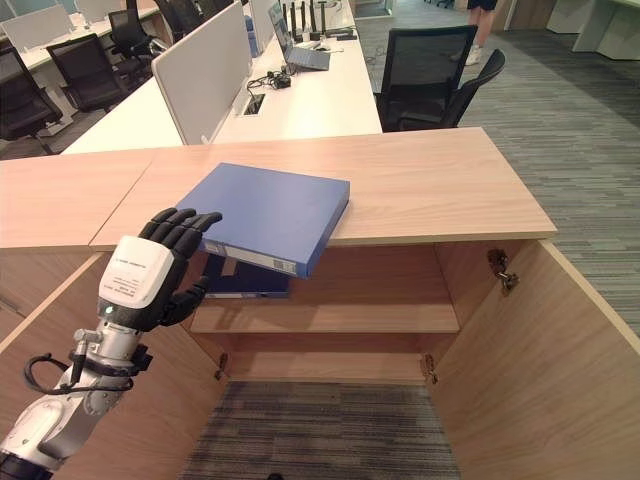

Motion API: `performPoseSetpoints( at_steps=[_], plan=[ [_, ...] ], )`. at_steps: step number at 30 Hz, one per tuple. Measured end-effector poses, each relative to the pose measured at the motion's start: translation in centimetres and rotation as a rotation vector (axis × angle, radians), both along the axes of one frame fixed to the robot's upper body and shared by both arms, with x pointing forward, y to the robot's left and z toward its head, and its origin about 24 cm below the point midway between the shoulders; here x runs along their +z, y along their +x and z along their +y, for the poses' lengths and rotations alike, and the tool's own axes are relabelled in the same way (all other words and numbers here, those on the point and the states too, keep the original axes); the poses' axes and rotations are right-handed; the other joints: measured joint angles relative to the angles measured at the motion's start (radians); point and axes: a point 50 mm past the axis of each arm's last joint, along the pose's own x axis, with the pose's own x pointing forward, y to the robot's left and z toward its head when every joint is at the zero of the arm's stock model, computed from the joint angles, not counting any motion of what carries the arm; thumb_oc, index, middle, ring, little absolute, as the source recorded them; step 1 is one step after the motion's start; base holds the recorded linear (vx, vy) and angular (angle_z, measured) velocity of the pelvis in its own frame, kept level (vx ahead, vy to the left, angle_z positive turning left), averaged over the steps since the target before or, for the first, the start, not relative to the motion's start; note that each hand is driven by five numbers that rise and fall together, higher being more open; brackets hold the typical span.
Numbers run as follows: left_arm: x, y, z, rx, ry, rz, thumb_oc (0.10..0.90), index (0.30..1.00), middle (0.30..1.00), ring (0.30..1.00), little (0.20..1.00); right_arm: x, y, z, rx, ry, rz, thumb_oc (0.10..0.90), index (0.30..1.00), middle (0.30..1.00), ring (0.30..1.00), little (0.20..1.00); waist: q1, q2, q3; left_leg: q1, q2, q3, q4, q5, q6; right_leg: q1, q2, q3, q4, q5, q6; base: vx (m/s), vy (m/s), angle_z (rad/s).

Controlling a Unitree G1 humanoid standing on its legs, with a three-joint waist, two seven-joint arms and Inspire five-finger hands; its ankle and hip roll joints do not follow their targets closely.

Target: Put the empty folder in the office cabinet

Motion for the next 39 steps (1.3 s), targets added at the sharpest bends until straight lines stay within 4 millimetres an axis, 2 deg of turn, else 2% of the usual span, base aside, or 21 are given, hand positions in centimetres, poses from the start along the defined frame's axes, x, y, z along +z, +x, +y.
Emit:
performPoseSetpoints(
  at_steps=[5,9,20,26,33,39],
  plan=[
    [0.1,0.9,0.2,0.026,0.011,-0.004,0.800,0.900,0.900,0.900,0.900,0.0,0.2,0.0,0.000,-0.001,-0.003,0.800,0.900,0.900,0.900,0.900,-0.010,-0.001,0.000,0.009,0.001,0.016,0.000,-0.002,-0.002,0.001,0.000,0.015,0.000,0.001,0.005,0.00,0.008,-0.10],
    [0.1,1.6,-0.4,0.009,0.018,-0.003,0.800,0.900,0.900,0.900,0.900,0.0,-0.3,0.0,-0.005,-0.003,0.014,0.800,0.900,0.900,0.900,0.900,-0.016,-0.003,0.000,0.011,0.001,0.021,0.000,-0.001,-0.001,0.000,-0.001,0.020,0.000,0.004,0.007,0.01,0.004,-0.02],
    [-1.9,2.5,-1.0,0.007,0.060,0.102,0.800,0.900,0.900,0.900,0.900,-0.1,-0.3,-0.1,-0.009,-0.006,0.021,0.800,0.900,0.900,0.900,0.900,-0.043,-0.010,-0.002,0.016,0.002,0.041,0.000,-0.002,0.000,-0.005,-0.001,0.041,0.000,0.012,0.003,0.01,0.004,-0.04],
    [-2.3,3.1,-1.1,0.016,0.089,0.124,0.800,0.900,0.900,0.900,0.900,-0.1,-0.4,-0.1,-0.010,-0.006,0.024,0.800,0.900,0.900,0.900,0.900,-0.052,-0.014,-0.004,0.015,0.002,0.045,-0.001,-0.002,0.000,-0.007,-0.001,0.045,0.000,0.015,0.002,0.00,0.002,-0.01],
    [-2.8,4.1,-0.6,0.053,0.128,0.142,0.800,0.900,0.900,0.900,0.900,-0.1,-0.4,-0.1,-0.011,-0.006,0.024,0.800,0.900,0.900,0.900,0.900,-0.066,-0.032,-0.024,0.015,0.002,0.053,-0.001,-0.004,0.000,-0.015,-0.001,0.055,0.000,0.016,0.002,0.01,0.003,-0.03],
    [-2.8,4.7,-0.8,0.060,0.177,0.139,0.800,0.900,0.900,0.900,0.900,-0.1,-0.5,0.0,-0.013,-0.005,0.028,0.800,0.900,0.900,0.900,0.900,-0.068,-0.032,-0.036,0.018,0.002,0.066,-0.001,-0.003,0.002,-0.018,-0.002,0.068,0.000,0.022,0.000,0.01,0.007,-0.06]
  ],
)
